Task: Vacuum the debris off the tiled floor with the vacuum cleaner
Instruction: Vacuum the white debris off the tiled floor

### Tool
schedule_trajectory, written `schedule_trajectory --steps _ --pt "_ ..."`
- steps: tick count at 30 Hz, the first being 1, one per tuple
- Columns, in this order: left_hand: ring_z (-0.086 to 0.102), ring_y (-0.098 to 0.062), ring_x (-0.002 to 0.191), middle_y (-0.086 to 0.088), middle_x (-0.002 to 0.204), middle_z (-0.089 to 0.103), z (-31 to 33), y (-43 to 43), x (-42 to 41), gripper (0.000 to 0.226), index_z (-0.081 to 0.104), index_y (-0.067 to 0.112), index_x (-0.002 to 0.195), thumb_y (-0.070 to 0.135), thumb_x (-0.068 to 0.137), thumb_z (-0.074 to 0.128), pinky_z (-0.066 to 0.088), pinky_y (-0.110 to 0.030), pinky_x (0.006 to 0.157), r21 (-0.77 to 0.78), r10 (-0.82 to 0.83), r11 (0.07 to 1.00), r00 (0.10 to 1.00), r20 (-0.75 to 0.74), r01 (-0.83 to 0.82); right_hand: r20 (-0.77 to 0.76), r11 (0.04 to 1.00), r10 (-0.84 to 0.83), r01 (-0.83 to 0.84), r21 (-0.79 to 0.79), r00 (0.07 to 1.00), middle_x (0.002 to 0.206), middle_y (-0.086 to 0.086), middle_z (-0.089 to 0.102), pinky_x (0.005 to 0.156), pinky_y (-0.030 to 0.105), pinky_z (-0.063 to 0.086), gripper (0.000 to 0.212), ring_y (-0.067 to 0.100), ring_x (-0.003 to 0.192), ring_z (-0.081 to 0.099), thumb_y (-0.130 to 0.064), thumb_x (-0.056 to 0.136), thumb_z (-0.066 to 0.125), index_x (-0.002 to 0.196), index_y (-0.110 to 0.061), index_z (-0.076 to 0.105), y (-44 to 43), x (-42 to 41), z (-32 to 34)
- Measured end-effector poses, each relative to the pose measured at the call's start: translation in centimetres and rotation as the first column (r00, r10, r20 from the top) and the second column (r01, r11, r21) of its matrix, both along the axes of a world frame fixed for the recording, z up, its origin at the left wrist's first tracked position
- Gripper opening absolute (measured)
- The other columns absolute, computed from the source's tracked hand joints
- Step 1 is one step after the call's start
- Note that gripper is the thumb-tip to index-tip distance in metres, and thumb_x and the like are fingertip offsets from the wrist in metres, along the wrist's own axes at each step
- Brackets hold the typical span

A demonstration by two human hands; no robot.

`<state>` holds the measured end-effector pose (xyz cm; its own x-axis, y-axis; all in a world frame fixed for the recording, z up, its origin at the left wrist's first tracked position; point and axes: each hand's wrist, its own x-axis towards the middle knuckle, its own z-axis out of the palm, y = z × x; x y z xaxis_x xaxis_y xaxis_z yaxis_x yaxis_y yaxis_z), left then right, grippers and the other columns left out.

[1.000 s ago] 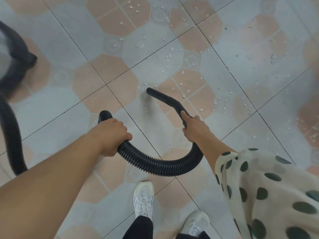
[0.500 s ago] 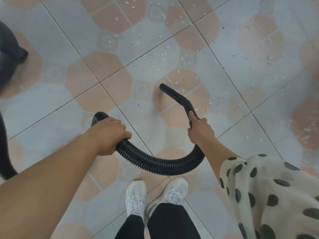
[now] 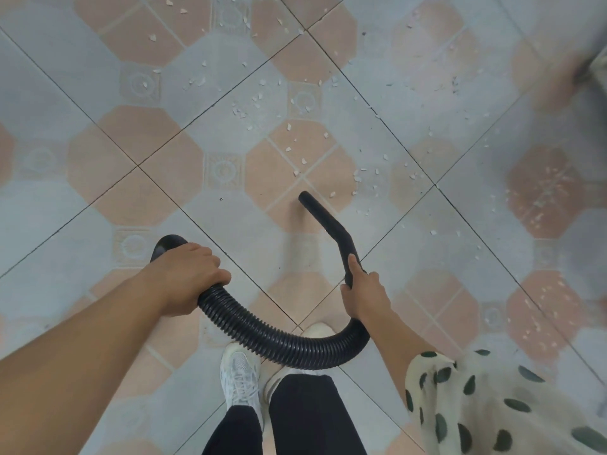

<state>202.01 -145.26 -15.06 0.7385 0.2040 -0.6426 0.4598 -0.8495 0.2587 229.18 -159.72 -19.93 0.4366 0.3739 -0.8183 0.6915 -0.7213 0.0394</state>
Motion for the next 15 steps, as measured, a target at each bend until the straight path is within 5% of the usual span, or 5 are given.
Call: schedule_trajectory --steps 10,15 --pt "0.045 -0.013 0.086 0.012 0.080 0.042 -0.4 -0.6 5.6 0.017 0.047 0.034 0.094 0.020 0.084 0.048 0.032 -0.026 0.075 0.010 -0.004 1.000 0.999 0.049 0.004 0.118 0.981 -0.190 0.192 -0.011 0.975 0.131 0.020 0.039 0.081 0.037 0.043 0.066 0.029 0.085 0.046 -0.028 0.102 0.043 0.157 -0.032 0.006 -2.5 6.3 0.8" --pt "0.035 -0.012 0.081 0.012 0.080 0.039 -0.6 -0.6 8.7 0.019 0.046 0.033 0.096 0.018 0.085 0.050 0.027 -0.027 0.074 0.057 -0.042 0.998 0.995 0.093 0.037 0.112 0.969 -0.243 0.247 -0.024 0.964 0.131 0.020 0.042 0.082 0.037 0.043 0.067 0.033 0.097 0.053 -0.029 0.101 0.043 0.157 -0.033 0.005 -4.1 8.4 0.5"
